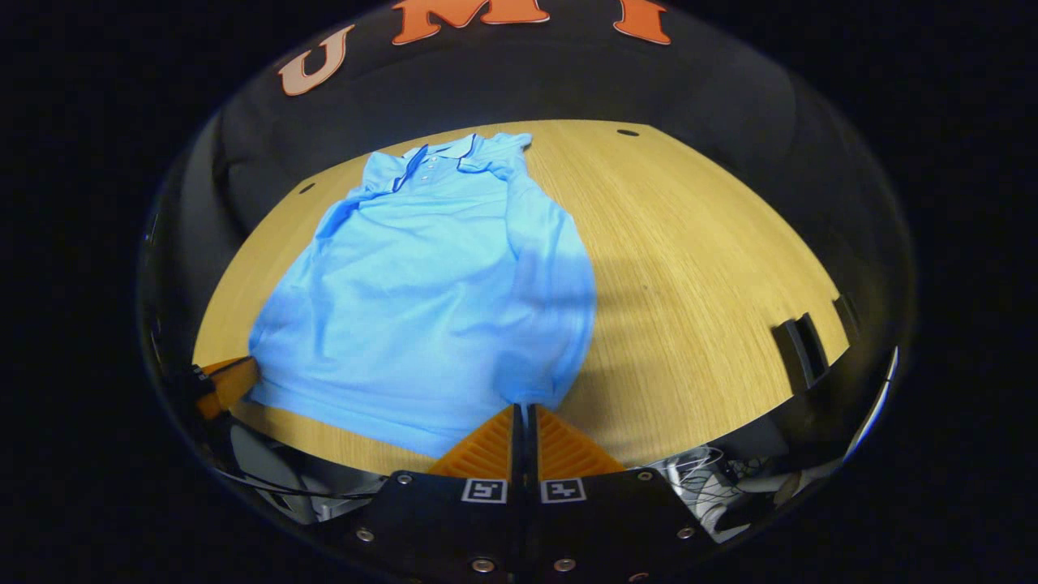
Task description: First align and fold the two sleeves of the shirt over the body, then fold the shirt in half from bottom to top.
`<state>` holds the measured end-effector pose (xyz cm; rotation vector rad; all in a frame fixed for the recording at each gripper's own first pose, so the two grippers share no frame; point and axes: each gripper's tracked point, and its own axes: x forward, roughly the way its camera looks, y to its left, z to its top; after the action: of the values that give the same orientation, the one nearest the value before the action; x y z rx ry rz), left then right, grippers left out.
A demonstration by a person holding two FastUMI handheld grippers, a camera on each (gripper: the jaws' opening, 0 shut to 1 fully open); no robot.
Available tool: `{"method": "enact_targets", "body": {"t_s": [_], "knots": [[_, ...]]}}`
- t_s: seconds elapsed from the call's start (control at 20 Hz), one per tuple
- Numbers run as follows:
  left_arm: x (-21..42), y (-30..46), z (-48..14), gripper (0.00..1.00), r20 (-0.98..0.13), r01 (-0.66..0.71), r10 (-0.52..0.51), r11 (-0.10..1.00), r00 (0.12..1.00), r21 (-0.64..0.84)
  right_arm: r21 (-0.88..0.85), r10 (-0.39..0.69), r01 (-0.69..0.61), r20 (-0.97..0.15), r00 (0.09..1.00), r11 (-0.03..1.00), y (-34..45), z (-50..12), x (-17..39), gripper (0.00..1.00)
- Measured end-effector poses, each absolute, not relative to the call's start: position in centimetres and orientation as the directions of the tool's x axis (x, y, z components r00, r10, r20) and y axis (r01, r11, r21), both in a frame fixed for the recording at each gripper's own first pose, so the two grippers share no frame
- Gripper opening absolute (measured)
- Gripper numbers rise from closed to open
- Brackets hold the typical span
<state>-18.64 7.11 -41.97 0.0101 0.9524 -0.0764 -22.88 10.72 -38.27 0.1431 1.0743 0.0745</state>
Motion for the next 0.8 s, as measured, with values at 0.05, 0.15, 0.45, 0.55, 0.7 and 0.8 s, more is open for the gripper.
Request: {"method": "enact_targets", "body": {"t_s": [0.05,0.15,0.45,0.55,0.7,0.8], "knots": [[-18.7,6.9,-42.4,0.05,-0.821,0.072,-0.07,0.997,0.566,-0.035,0.162,0.136,0.015,-0.873,0.468,0.987,10.4,-38.0,-23.1,0.01],[-18.4,7.5,-41.2,0.05,-0.811,0.042,-0.06,0.998,0.581,-0.043,0.175,0.141,0.026,-0.864,0.483,0.984,10.0,-37.0,-22.7,0.01],[-15.8,7.4,-36.4,0.05,-0.753,0.007,-0.061,0.997,0.655,-0.074,0.209,0.15,0.038,-0.808,0.57,0.977,8.8,-32.7,-20.0,0.01],[-14.8,7.1,-34.9,0.05,-0.732,0.014,-0.066,0.997,0.678,-0.077,0.208,0.147,0.035,-0.791,0.593,0.977,8.3,-31.6,-18.9,0.01],[-12.9,6.9,-32.9,0.05,-0.704,0.025,-0.081,0.996,0.705,-0.09,0.213,0.147,0.039,-0.786,0.601,0.976,8.0,-30.8,-17.3,0.01],[-11.4,6.9,-31.5,0.05,-0.683,0.035,-0.097,0.994,0.724,-0.104,0.207,0.145,0.032,-0.778,0.612,0.978,8.1,-30.0,-16.0,0.01]]}}
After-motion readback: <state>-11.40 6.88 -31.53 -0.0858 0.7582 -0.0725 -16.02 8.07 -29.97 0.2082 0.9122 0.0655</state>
